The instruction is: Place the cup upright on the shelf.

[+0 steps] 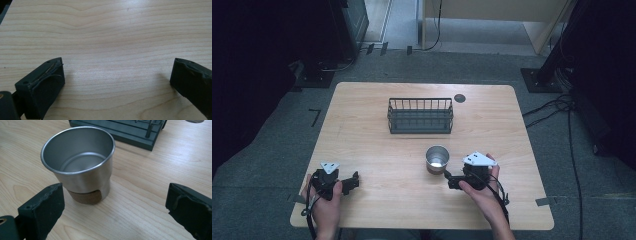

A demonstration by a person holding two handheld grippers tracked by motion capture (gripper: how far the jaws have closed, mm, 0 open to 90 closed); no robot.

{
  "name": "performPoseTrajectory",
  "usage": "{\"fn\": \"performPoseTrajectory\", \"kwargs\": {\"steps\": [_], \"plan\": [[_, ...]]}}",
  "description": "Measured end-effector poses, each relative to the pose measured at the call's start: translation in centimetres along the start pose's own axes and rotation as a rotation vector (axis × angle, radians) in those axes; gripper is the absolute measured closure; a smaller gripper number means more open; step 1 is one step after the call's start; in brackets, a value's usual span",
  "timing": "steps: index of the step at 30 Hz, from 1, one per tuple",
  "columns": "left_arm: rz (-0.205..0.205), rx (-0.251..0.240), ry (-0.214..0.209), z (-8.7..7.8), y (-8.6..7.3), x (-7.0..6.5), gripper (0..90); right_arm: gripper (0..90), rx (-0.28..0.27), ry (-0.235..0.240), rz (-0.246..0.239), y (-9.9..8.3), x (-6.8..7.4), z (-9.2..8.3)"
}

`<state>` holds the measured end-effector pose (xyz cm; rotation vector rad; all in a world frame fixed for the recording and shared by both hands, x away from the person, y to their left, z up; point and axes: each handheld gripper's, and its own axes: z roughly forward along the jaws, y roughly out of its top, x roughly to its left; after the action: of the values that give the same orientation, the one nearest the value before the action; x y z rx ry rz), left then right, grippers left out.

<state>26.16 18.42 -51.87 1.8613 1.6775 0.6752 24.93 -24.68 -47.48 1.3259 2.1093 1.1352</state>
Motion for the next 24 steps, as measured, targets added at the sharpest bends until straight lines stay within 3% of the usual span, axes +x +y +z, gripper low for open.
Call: {"fn": "performPoseTrajectory", "kwargs": {"steps": [24], "plan": [[0.000, 0.000, 0.000, 0.0, 0.0, 0.0, 0.0, 2.1, -0.022, 0.053, 0.003, 1.3, 2.2, 1.8]]}}
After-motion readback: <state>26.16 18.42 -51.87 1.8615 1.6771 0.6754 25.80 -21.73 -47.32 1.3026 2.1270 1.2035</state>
